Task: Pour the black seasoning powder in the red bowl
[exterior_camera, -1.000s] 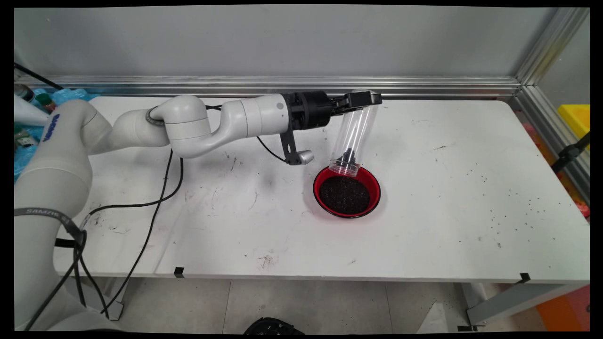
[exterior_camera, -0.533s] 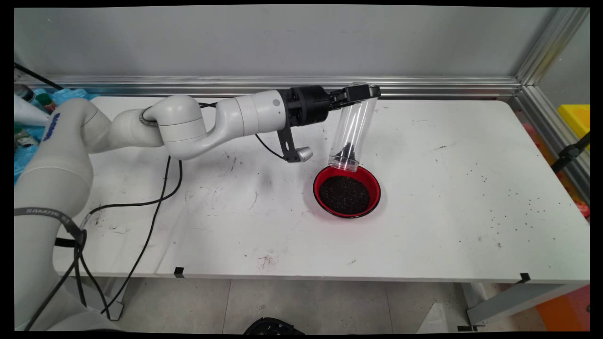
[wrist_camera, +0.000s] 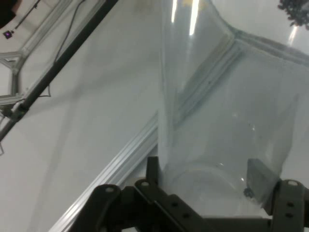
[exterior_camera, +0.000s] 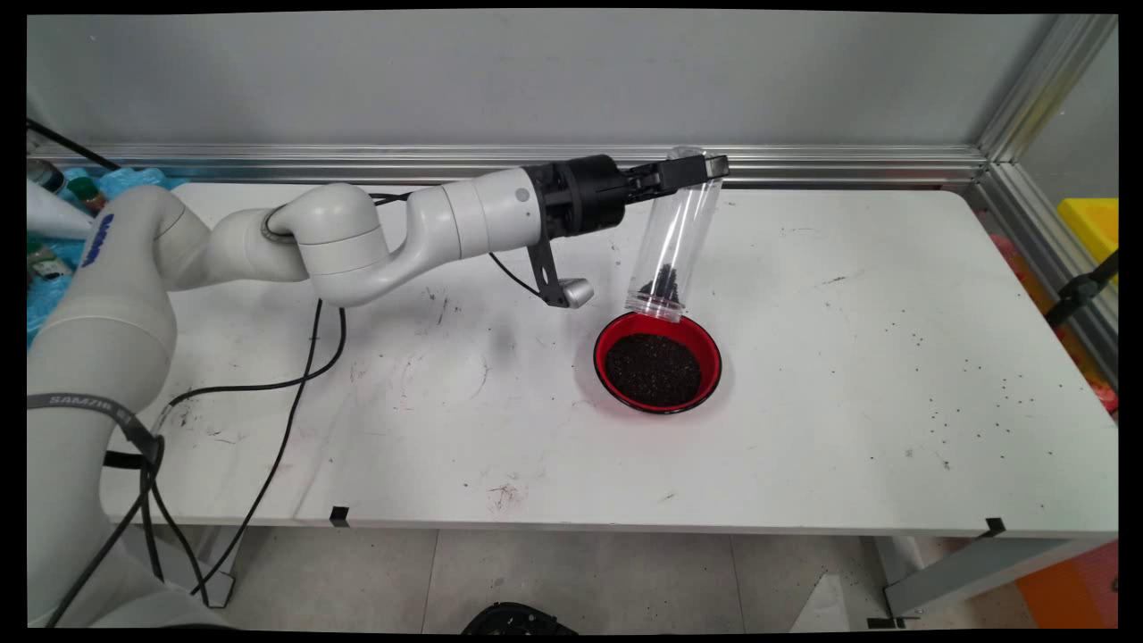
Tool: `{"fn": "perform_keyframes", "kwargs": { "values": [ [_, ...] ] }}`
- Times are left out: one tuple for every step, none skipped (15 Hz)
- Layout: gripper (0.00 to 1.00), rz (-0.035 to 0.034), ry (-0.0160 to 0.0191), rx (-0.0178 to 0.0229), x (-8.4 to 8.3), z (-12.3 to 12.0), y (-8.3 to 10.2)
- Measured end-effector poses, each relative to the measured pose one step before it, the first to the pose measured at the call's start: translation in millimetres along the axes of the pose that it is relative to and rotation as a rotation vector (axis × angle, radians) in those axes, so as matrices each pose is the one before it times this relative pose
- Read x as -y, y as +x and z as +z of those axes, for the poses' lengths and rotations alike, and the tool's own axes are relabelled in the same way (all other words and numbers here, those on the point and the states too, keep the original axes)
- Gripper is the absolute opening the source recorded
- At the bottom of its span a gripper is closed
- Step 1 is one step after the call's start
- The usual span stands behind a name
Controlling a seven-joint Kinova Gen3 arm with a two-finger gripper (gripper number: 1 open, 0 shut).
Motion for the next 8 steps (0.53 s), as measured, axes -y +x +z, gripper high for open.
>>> {"fn": "perform_keyframes", "kwargs": {
  "values": [
    [0.00, 0.00755, 0.00904, 0.00199, 0.39, 0.85, 0.69],
    [0.00, 0.00751, 0.00949, 0.00187, 0.19, 1.19, 0.75],
    [0.00, 0.00646, 0.00763, 0.00160, -0.10, 0.95, 0.69],
    [0.00, 0.00473, 0.00545, 0.00087, -0.17, 0.91, 0.49],
    [0.00, 0.00777, 0.00902, 0.00137, -0.46, 1.67, 0.89],
    [0.00, 0.00679, 0.00723, 0.00143, -0.58, 1.54, 0.69],
    [0.00, 0.00434, 0.00478, 0.00091, -0.42, 1.13, 0.45],
    [0.00, 0.00634, 0.00638, 0.00148, -0.73, 1.71, 0.61]
  ]
}}
